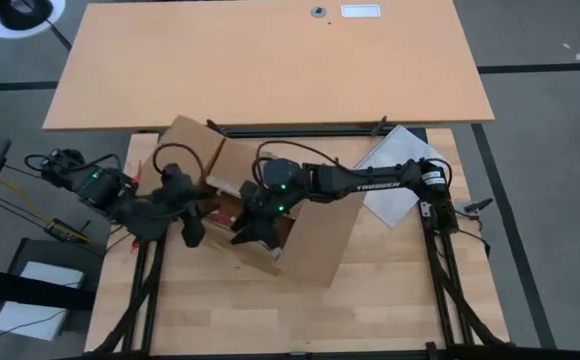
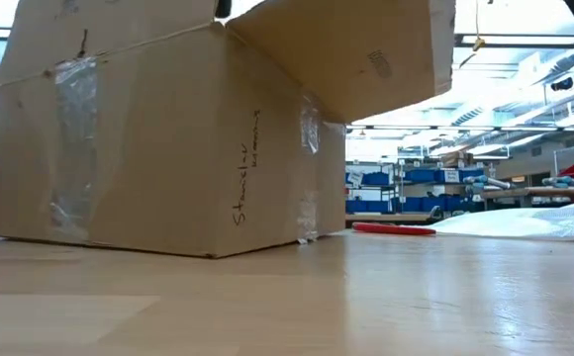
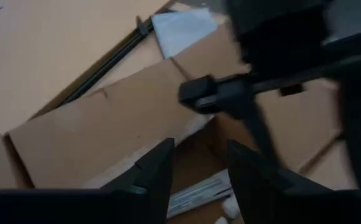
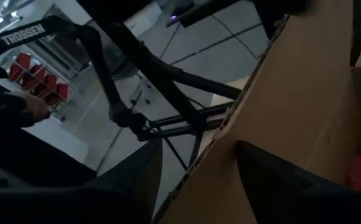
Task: Unpack boxes
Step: Open the cardboard box using the red cutter
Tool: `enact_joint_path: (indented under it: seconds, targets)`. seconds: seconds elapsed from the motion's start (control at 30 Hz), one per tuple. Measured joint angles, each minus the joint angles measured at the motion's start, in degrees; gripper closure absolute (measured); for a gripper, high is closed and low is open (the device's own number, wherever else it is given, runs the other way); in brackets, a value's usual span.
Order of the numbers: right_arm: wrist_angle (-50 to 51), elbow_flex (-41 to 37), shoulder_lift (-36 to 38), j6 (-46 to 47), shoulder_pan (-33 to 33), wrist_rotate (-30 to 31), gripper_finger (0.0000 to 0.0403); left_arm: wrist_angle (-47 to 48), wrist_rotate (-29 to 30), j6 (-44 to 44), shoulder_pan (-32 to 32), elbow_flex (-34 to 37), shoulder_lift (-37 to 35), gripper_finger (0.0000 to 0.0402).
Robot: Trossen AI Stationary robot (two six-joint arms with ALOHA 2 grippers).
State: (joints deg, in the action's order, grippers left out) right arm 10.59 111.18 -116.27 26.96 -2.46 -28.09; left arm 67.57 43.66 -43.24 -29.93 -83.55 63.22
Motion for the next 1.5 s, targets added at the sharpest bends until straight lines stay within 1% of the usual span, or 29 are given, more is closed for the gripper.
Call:
enact_joint_path:
  seconds: [0.07, 0.23, 0.33, 0.4, 0.53, 0.6, 0.67, 0.8, 0.87, 1.0, 1.1, 1.2, 1.3, 1.43, 1.5]
  targets:
    - [-0.1, 0.0, 0.0, -1.1, -0.5, 1.0, 0.0201, -0.1, 0.0, -0.7, 0.5, 2.0, 0.2, 0.0245]
    - [-0.3, 0.0, 0.0, -2.7, -1.4, 2.2, 0.0207, -1.7, -3.6, -4.1, 1.0, 7.3, 0.0, 0.0245]
    - [-0.1, -0.1, 0.0, -3.3, -1.5, 2.1, 0.0211, -2.3, -6.4, -5.4, 1.1, 8.3, -0.1, 0.0245]
    - [-0.1, -0.1, 0.0, -3.7, -1.6, 2.0, 0.0213, -3.8, -9.1, -4.7, 1.1, 8.2, -0.1, 0.0245]
    - [-0.3, 0.0, 0.0, -3.6, -0.8, 2.2, 0.0218, -7.1, -17.6, -2.8, -0.1, 7.2, -0.3, 0.0245]
    - [-0.1, 0.5, -0.1, -3.4, 0.2, 2.6, 0.0221, -7.0, -20.7, -2.2, -0.9, 7.3, -0.3, 0.0245]
    - [0.2, 1.1, -0.1, -4.5, 1.2, 2.9, 0.0223, -7.0, -22.2, -3.0, -2.1, 7.3, -0.2, 0.0245]
    - [0.9, 1.2, 0.2, -6.7, 3.2, 3.2, 0.0227, -6.8, -22.4, -5.1, -3.8, 8.2, -0.2, 0.0245]
    - [3.0, 1.2, 0.2, -6.9, 4.2, 3.5, 0.0229, -5.5, -22.4, -5.4, -4.7, 9.0, -0.2, 0.0245]
    - [11.4, 1.2, 0.2, -10.9, 6.0, 8.8, 0.0233, -1.3, -23.1, -8.4, -6.9, 12.4, -0.2, 0.0245]
    - [17.4, 1.2, 0.7, -14.7, 6.8, 13.4, 0.0236, -0.9, -24.1, -11.5, -8.5, 16.1, -0.3, 0.0245]
    - [24.2, 1.2, 1.6, -18.8, 7.1, 20.4, 0.0239, -0.2, -23.5, -14.0, -9.5, 20.0, -0.3, 0.0245]
    - [31.3, 1.2, 1.6, -23.1, 7.1, 28.8, 0.0239, -0.3, -23.3, -15.9, -9.9, 23.4, -0.2, 0.0245]
    - [39.3, 1.0, 1.6, -28.0, 7.1, 39.6, 0.0239, 0.4, -26.8, -16.4, -10.2, 26.9, -0.2, 0.0245]
    - [41.2, 0.0, 1.5, -28.4, 7.2, 42.4, 0.0239, 0.4, -27.6, -17.0, -10.3, 28.0, -0.2, 0.0245]
